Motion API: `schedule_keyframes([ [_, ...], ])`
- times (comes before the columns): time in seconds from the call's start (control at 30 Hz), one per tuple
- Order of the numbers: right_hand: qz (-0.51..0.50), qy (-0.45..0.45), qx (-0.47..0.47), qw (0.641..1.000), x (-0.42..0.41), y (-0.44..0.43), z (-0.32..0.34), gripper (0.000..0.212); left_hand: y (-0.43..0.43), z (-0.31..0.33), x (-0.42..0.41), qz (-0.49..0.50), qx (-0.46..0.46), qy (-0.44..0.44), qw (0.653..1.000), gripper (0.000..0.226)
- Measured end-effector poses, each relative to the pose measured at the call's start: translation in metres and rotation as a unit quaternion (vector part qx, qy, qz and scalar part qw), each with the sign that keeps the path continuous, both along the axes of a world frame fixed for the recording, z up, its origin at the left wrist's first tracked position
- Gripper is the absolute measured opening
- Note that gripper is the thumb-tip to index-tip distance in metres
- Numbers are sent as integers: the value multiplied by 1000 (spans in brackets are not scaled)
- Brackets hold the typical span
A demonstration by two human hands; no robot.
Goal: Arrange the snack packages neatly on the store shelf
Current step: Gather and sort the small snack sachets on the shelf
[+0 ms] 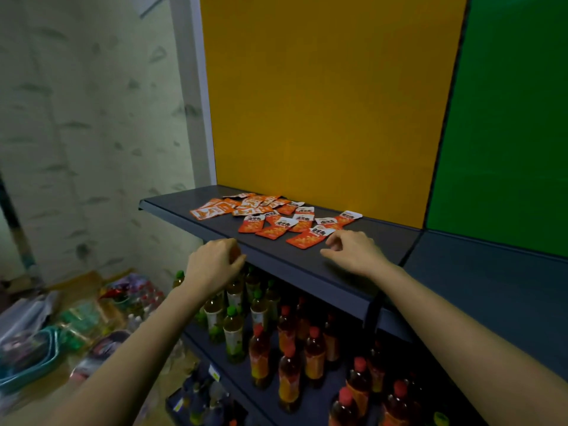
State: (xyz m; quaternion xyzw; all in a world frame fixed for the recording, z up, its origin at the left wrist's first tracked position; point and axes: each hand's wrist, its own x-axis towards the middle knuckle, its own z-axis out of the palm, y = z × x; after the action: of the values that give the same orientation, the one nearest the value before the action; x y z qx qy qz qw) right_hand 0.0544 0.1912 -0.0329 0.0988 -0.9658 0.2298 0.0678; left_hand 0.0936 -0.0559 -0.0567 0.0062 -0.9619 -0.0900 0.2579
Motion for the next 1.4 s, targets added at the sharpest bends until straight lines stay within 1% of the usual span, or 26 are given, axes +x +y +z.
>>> schedule_keyframes([
  [0.1,-22,-24,57,998,-24,-16,-4,44,-15,-6,-24,4,17,0,1000,25],
  [0.27,-83,-38,93,991,-63,-41,1,63,-35,-11,-84,-1,41,0,999,29],
  [0.33,-111,-40,112,987,-78,-48,2,75,-39,-10,-111,6,54,-11,998,33],
  [0.4,-138,-42,125,982,-91,-52,2,87,-39,-7,-136,19,55,-49,997,43],
  [0.5,-167,-41,135,976,-109,-57,1,99,-38,-4,-172,37,49,-113,992,71],
  [0.6,-187,-42,145,971,-121,-64,-1,106,-33,-6,-198,46,47,-120,991,90],
  [0.67,-194,-53,150,968,-126,-66,-4,110,-30,-8,-208,46,47,-126,990,95],
  [0.73,-200,-71,126,969,-128,-66,-5,111,-30,-7,-217,30,97,-146,984,87],
  [0.8,-204,-93,95,970,-131,-63,-5,107,-34,-4,-225,9,148,-183,972,80],
  [0.9,-208,-103,69,970,-133,-58,-6,91,-41,1,-235,-21,173,-249,953,87],
  [0.97,-203,-111,63,971,-133,-56,-4,73,-45,4,-242,-49,187,-289,938,94],
  [1.0,-198,-118,60,971,-133,-54,-2,60,-47,5,-247,-66,196,-305,930,95],
  [1.03,-193,-126,54,971,-133,-52,0,44,-48,7,-250,-81,208,-318,921,90],
  [1.07,-191,-132,43,972,-133,-50,2,31,-48,9,-249,-100,221,-326,914,80],
  [1.1,-191,-132,29,972,-134,-47,5,26,-48,12,-247,-114,231,-330,908,69],
  [1.17,-196,-115,-28,973,-139,-43,7,19,-49,16,-244,-132,248,-328,902,50],
  [1.23,-209,-87,-105,968,-148,-42,8,18,-50,15,-245,-150,269,-329,893,47],
  [1.3,-221,-66,-188,955,-158,-43,4,22,-52,15,-244,-170,279,-327,886,57],
  [1.33,-226,-59,-211,949,-162,-46,2,21,-53,14,-245,-181,273,-317,890,64],
  [1.37,-232,-52,-210,948,-167,-48,-1,20,-55,13,-245,-184,265,-308,895,70],
  [1.4,-240,-47,-185,952,-171,-49,-4,21,-57,12,-244,-193,262,-294,899,73],
])
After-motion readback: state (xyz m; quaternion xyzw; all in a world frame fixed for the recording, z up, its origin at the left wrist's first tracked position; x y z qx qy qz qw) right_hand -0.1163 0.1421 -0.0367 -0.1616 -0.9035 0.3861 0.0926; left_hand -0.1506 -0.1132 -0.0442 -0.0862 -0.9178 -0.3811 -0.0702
